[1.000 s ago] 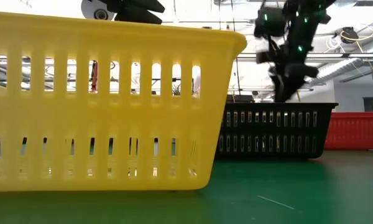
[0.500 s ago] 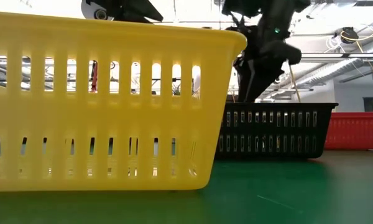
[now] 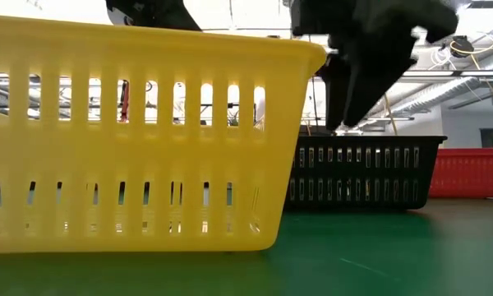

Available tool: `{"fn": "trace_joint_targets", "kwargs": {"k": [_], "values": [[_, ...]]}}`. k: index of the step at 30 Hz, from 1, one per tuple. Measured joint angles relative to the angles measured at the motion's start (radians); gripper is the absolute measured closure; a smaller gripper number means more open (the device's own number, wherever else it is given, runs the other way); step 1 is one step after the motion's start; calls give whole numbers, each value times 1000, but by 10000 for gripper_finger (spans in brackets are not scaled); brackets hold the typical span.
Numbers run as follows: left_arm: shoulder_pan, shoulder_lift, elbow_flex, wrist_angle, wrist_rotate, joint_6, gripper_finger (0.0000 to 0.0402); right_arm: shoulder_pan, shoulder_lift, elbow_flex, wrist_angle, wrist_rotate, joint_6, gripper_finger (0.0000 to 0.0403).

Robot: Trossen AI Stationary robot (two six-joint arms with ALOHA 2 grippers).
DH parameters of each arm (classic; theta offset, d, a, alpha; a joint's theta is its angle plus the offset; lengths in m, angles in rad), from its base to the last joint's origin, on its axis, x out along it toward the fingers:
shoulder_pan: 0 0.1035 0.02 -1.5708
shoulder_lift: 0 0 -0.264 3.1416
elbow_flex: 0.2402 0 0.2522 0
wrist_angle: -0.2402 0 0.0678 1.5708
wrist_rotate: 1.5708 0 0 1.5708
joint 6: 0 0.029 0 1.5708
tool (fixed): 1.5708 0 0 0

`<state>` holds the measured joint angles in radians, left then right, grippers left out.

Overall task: Stack baskets by color
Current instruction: Stack the bottom black bin on top of the middle black bin

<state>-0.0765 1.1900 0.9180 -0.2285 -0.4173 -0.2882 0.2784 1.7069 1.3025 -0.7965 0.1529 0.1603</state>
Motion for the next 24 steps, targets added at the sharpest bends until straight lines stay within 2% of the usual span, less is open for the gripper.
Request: {"fn": "trace_joint_targets", "kwargs": {"k": [9, 15, 18, 21, 24], "values": [[-19, 0, 0, -10, -35, 8, 215, -34, 36, -1, 2, 24, -2, 211], [-14, 0, 0, -10, -40, 34, 215, -77, 44, -83, 140, -119, -11, 211], [-18, 0, 0, -10, -39, 51, 215, -97, 44, -137, 190, -129, -23, 213], [-18, 0, 0, -5, -29, 70, 215, -112, 44, -145, 193, -125, -61, 234], [-17, 8, 0, 1, -28, 69, 215, -122, 44, -145, 194, -131, -124, 288]]}}
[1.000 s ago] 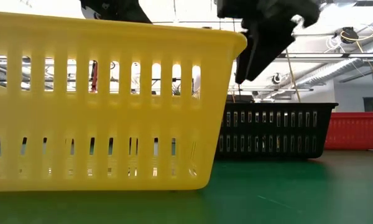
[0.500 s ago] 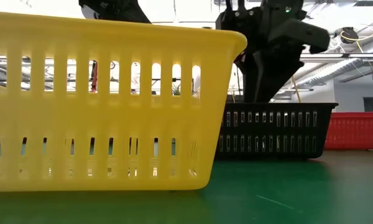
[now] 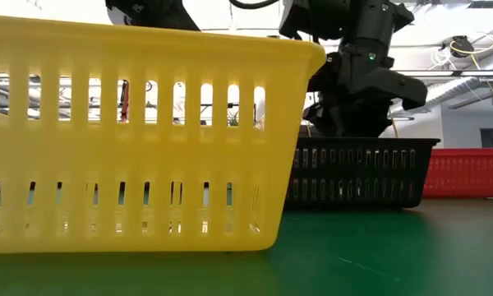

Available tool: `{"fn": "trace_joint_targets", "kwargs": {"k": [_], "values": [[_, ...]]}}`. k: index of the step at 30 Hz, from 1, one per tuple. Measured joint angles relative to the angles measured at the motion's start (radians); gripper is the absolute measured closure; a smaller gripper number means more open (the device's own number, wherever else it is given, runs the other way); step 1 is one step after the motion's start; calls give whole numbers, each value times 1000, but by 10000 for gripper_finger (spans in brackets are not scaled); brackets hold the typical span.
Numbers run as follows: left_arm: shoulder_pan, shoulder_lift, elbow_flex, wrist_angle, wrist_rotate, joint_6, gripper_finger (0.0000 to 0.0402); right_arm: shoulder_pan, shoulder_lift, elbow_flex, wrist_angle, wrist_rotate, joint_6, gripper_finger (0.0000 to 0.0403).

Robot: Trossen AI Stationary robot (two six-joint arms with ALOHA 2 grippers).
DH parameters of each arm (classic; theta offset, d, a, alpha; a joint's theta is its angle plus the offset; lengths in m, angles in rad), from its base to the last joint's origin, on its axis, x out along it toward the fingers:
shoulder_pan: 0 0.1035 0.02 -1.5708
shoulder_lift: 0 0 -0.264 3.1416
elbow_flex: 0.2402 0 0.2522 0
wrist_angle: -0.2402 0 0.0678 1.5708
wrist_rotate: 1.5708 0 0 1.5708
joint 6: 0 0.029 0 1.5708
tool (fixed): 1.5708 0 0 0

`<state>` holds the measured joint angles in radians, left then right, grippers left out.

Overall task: Stack baskets by color
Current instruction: Stack the bottom black bin on top of the middle black bin

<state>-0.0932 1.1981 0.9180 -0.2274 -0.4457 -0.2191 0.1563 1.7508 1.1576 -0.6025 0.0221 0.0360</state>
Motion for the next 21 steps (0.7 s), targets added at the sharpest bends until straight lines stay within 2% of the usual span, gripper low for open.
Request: {"fn": "trace_joint_targets", "kwargs": {"k": [3, 4, 7, 11, 14, 21], "values": [[3, 11, 0, -1, 1, 9, 215, -13, 0, 0, -2, -6, -26, 369], [3, 16, 0, 8, 0, 18, 215, -20, 0, 0, -2, -8, -31, 385], [7, 35, -22, 103, 3, 75, 215, -33, -1, 0, 1, 13, -42, 392], [26, 39, -133, 356, 49, 152, 215, -48, -5, 0, 0, 28, -47, 399], [45, 21, -205, 486, 82, 166, 215, -57, -35, 0, -9, 30, -49, 400], [72, -67, -283, 539, 93, 179, 215, -118, -186, 7, -7, 39, -91, 401]]}}
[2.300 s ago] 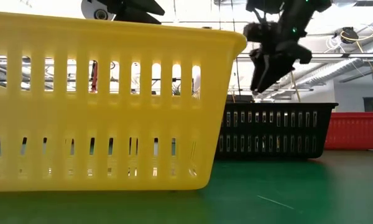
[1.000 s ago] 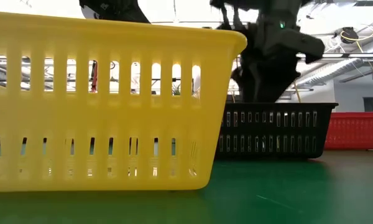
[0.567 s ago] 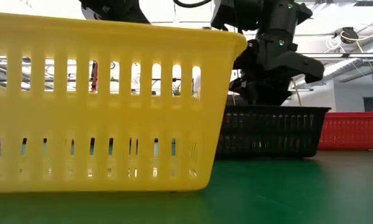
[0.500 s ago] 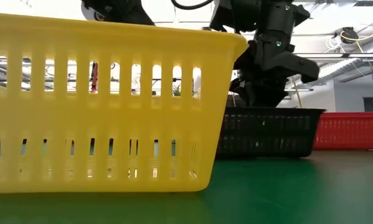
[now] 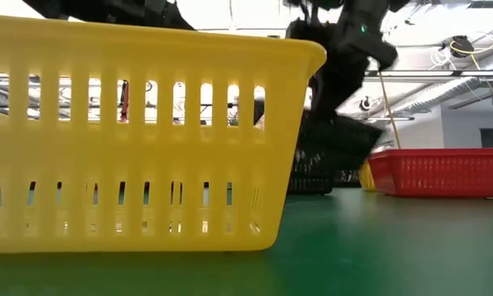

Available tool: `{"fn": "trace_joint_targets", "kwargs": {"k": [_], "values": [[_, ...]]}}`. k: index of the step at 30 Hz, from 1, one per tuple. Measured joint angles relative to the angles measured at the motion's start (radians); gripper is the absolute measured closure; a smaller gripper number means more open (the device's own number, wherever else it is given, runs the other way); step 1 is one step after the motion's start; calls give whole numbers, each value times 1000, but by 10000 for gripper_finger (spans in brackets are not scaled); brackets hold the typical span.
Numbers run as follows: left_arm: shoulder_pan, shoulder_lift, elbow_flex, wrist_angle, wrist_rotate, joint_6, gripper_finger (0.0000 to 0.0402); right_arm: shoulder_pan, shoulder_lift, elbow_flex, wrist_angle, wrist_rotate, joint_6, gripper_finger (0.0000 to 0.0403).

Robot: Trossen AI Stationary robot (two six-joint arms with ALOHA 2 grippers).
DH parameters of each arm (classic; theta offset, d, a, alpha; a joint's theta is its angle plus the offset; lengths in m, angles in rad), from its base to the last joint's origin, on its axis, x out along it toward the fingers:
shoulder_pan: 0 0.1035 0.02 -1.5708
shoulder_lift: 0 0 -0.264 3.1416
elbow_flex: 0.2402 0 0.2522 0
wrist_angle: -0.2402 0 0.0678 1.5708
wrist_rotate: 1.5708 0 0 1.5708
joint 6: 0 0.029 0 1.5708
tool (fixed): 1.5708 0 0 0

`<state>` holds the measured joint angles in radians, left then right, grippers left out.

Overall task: Stack baskets by color
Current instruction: Stack the bottom black bin on top of the middle black bin

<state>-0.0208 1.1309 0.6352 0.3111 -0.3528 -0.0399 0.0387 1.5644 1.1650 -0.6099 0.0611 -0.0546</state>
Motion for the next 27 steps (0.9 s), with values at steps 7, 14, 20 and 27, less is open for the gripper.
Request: {"fn": "trace_joint_targets", "kwargs": {"k": [7, 14, 20, 27], "values": [[34, -73, -131, 169, 65, 39, 215, -128, -73, 66, -3, 58, -72, 402], [66, -93, -178, 161, 65, 35, 215, -281, -71, 100, -44, 38, -189, 402], [66, -93, -178, 162, 65, 35, 215, -382, -28, 100, -106, 16, -262, 402], [64, -93, -178, 161, 65, 36, 215, -393, 51, 100, -87, -15, -307, 402]]}}
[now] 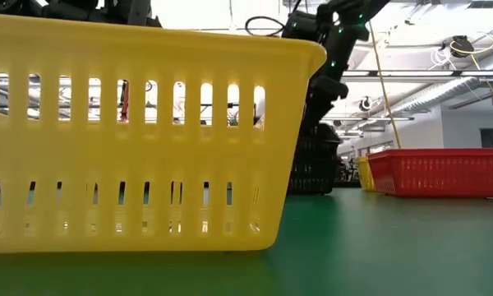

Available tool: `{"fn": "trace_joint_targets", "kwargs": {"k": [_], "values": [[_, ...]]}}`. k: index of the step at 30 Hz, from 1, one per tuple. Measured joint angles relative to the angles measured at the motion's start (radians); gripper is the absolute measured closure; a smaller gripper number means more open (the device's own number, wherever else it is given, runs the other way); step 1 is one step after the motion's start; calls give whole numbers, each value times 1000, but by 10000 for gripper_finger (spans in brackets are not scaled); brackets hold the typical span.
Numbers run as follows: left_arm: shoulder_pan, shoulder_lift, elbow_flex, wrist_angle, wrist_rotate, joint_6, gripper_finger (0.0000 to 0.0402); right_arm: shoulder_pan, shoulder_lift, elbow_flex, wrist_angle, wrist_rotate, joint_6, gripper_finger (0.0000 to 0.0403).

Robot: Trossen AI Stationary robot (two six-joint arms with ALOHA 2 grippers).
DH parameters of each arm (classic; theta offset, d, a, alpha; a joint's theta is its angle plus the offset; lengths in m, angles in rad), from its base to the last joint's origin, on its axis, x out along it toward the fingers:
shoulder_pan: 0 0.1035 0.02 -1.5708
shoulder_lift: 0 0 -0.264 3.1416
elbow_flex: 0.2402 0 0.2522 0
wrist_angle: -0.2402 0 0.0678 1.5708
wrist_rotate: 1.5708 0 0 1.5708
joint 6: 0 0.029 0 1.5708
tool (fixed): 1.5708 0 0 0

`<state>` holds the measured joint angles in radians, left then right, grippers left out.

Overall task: Stack baskets by color
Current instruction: Stack the bottom black bin on top of the middle black bin

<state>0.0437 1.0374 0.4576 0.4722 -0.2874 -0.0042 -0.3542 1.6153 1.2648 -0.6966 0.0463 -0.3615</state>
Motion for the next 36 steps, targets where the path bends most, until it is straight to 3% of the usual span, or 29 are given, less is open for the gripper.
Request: {"fn": "trace_joint_targets", "kwargs": {"k": [7, 14, 16, 19, 24, 28, 32, 36], "values": [[0, 0, 0, -9, 1, -2, 215, 0, 75, -1, -10, 1, -10, 395], [-19, 0, 20, -56, 61, -114, 215, 0, 14, -1, 65, 2, -13, 323], [-44, 0, 63, -134, 76, -173, 215, 1, -25, -1, 75, 2, -12, 297], [-96, 1, 172, -386, 71, -190, 215, 8, -90, -1, 93, 1, 18, 262], [-157, 41, 325, -749, -112, -220, 215, 71, -170, 0, 74, 2, 99, 224], [-105, 67, 350, -914, -129, -268, 215, 163, -186, 0, 53, -1, 159, 215], [-15, 100, 321, -1017, -90, -331, 215, 239, -178, -30, 68, 35, 152, 217], [20, 110, 281, -933, -87, -329, 215, 232, -162, -91, 141, 170, 62, 227]]}}
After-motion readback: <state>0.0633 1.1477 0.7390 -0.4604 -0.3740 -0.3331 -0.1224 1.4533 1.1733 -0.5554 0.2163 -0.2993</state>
